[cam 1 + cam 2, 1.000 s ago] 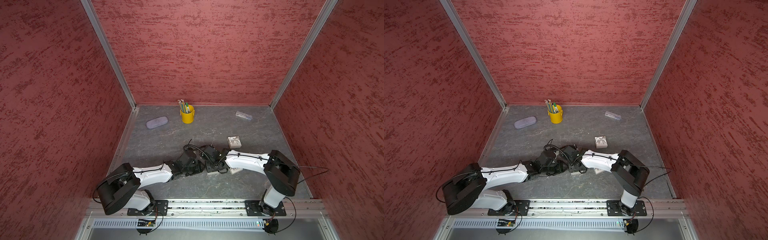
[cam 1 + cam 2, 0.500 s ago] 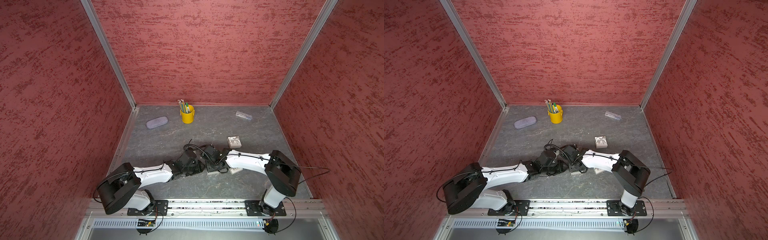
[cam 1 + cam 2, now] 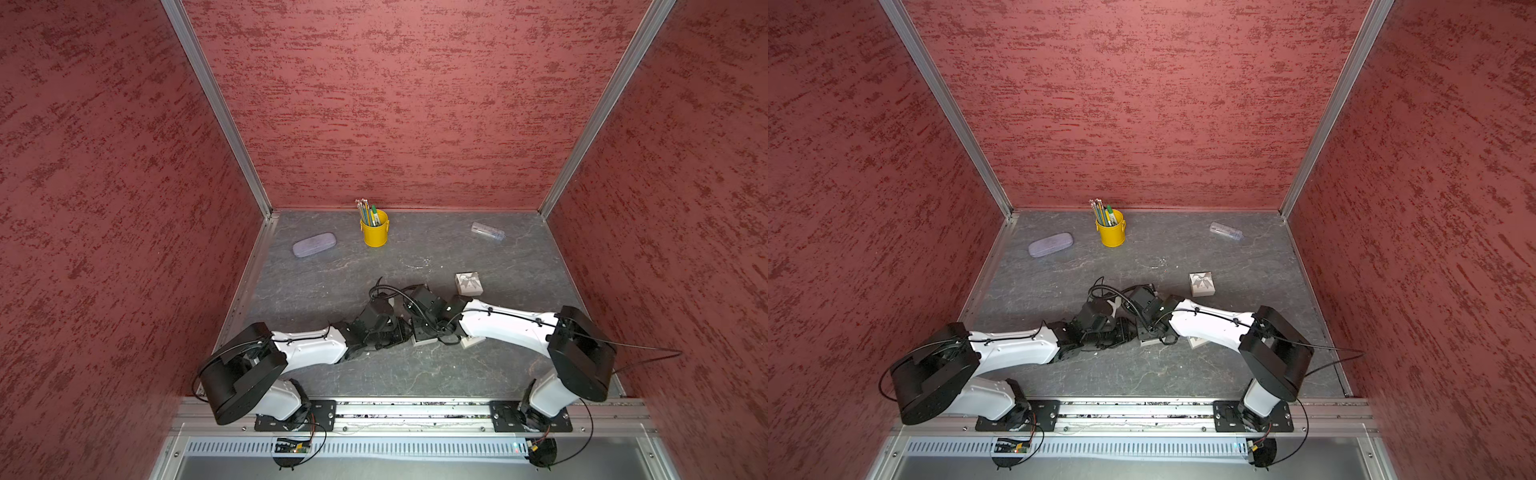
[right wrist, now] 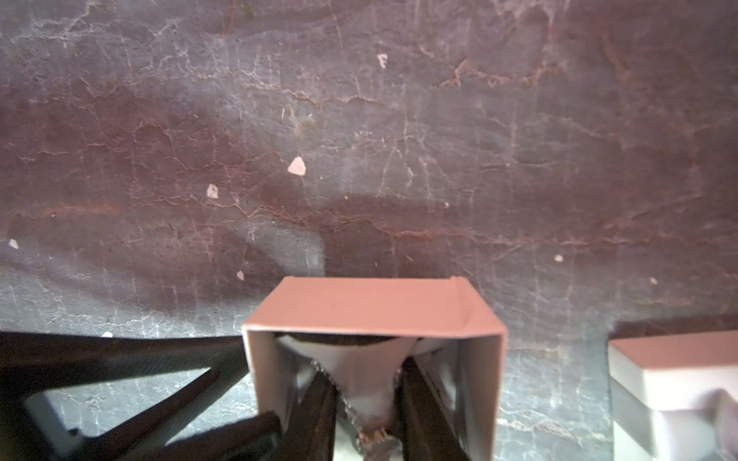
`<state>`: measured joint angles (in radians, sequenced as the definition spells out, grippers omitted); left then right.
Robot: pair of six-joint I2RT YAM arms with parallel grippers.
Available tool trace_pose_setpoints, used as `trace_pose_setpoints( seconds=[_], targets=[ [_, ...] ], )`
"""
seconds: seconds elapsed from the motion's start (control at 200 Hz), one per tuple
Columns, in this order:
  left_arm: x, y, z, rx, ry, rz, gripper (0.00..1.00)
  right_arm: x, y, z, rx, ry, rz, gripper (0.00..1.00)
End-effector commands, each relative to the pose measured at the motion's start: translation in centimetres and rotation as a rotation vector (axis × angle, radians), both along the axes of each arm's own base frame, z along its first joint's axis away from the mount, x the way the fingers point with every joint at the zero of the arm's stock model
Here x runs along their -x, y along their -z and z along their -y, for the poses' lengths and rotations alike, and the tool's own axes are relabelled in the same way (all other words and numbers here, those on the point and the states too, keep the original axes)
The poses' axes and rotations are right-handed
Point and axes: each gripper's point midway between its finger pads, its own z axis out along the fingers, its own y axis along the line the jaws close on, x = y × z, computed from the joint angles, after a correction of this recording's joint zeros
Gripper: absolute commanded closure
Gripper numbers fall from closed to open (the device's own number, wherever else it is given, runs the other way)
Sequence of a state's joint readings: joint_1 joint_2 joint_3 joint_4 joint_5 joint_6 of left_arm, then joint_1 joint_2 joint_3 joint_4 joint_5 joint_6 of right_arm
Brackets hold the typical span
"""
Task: Take the necklace out of the lift-off lid jewelry box
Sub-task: Take out the inner lining from the jewelry box.
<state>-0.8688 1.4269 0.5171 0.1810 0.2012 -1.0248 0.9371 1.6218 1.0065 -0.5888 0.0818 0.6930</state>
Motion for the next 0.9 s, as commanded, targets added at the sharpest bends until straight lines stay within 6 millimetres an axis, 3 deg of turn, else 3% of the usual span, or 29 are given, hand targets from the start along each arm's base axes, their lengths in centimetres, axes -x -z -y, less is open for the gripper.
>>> trace_pose_setpoints(
  seconds=[0.0,0.451,0.661,0.877,0.892],
  targets=[
    [0.0,0.6,-0.1,-0.006,-0.005,-0.014,0.6,-0.5,-2.1,-0.6,-0.065,0.024,0.046,0.72],
    [-0.4,0.8,-1.0,-0.016,-0.027,-0.018,0.6,-1.2,-4.1,-0.4,-0.203,0.087,0.074,0.73],
    [-0.7,-0.7,-0.8,0.005,-0.009,0.027,0.58,-0.9,-4.0,-1.3,-0.269,0.064,0.066,0.73],
    [-1.0,-2.1,-1.5,-0.003,-0.018,0.067,0.56,-0.9,-3.3,-0.6,-0.249,0.082,0.059,0.73],
    [-1.0,-2.1,-1.6,-0.002,-0.018,0.068,0.56,-1.0,-4.1,-0.6,-0.267,0.082,0.073,0.73]
  ],
)
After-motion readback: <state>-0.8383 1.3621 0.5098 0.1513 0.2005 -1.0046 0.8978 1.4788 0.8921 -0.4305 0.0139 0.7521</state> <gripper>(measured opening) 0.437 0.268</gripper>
